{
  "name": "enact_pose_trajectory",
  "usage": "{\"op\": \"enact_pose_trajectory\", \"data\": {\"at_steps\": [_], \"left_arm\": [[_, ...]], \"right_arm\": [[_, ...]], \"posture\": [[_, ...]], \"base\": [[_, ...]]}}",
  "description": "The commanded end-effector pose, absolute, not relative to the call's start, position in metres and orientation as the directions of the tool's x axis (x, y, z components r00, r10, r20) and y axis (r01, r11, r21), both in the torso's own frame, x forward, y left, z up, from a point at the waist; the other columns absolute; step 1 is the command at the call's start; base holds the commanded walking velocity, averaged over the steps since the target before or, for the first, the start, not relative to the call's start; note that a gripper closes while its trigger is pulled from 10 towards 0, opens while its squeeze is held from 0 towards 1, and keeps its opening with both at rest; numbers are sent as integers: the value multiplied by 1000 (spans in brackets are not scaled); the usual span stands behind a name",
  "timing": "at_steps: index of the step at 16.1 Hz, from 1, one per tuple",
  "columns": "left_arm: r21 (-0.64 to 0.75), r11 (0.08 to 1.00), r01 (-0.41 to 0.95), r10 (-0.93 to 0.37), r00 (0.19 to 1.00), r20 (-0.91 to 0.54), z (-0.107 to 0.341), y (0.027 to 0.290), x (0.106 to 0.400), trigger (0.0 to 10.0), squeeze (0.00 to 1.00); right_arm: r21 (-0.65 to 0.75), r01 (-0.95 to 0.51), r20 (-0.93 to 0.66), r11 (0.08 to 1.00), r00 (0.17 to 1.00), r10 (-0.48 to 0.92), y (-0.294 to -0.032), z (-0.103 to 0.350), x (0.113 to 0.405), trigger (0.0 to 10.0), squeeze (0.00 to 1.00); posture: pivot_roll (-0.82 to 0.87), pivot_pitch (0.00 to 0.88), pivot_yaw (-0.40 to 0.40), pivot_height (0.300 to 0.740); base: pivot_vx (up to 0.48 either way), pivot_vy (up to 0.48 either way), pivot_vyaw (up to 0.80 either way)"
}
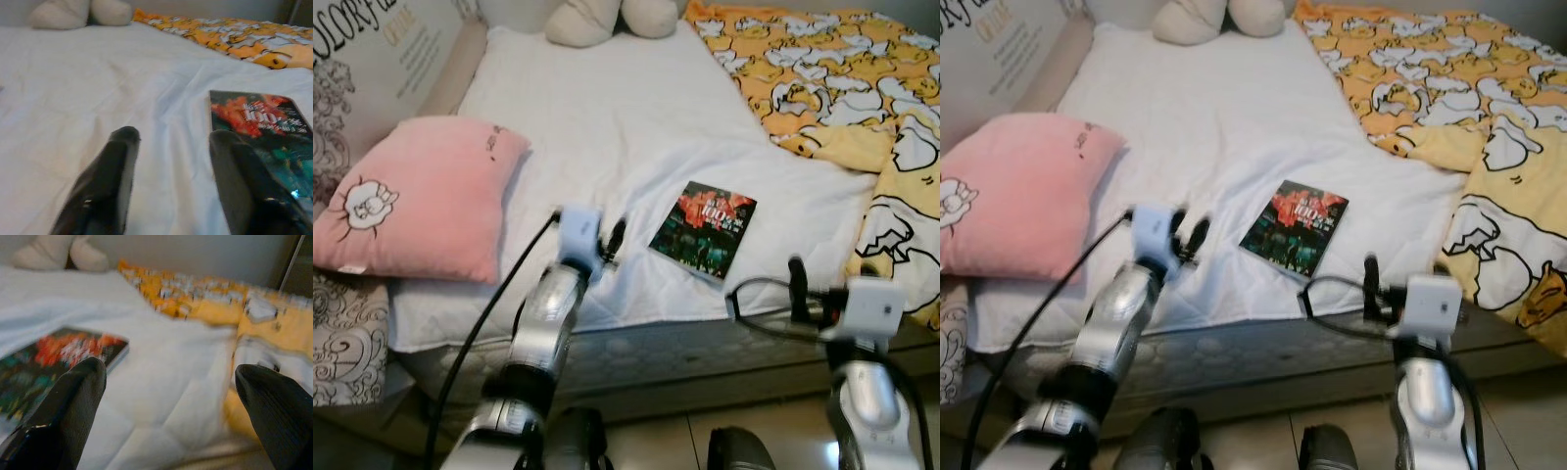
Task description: Clean up the room
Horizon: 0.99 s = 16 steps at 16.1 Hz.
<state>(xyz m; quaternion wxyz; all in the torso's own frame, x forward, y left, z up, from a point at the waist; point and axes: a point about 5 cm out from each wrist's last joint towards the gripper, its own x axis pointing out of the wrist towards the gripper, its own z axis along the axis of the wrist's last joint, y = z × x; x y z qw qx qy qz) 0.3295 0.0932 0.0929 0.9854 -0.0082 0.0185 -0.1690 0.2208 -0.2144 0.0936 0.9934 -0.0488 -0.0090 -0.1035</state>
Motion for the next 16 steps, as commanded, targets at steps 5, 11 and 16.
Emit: {"op": "enact_pose_trajectory", "data": {"at_steps": [5, 11, 16], "left_arm": [[56, 939, 339, -341, 940, 28, 109, 80, 326, 10000, 1000], [36, 953, 301, -302, 953, 10, 105, 97, 327, 10000, 149], [-7, 953, 301, -301, 953, -39, 99, 93, 336, 10000, 0]], "right_arm": [[-72, 161, -7, 984, 987, -162, -202, 87, 228, 10000, 0], [-48, 158, -42, 986, 986, -160, -207, 77, 227, 10000, 0], [-106, 138, -52, 985, 988, -144, -207, 75, 237, 10000, 0]], "posture": [[-93, 0, 41, 697], [-90, 0, 51, 740], [-104, 0, 46, 740]], "base": [[0, 0, 0], [0, 0, 0], [269, -271, 0]]}}
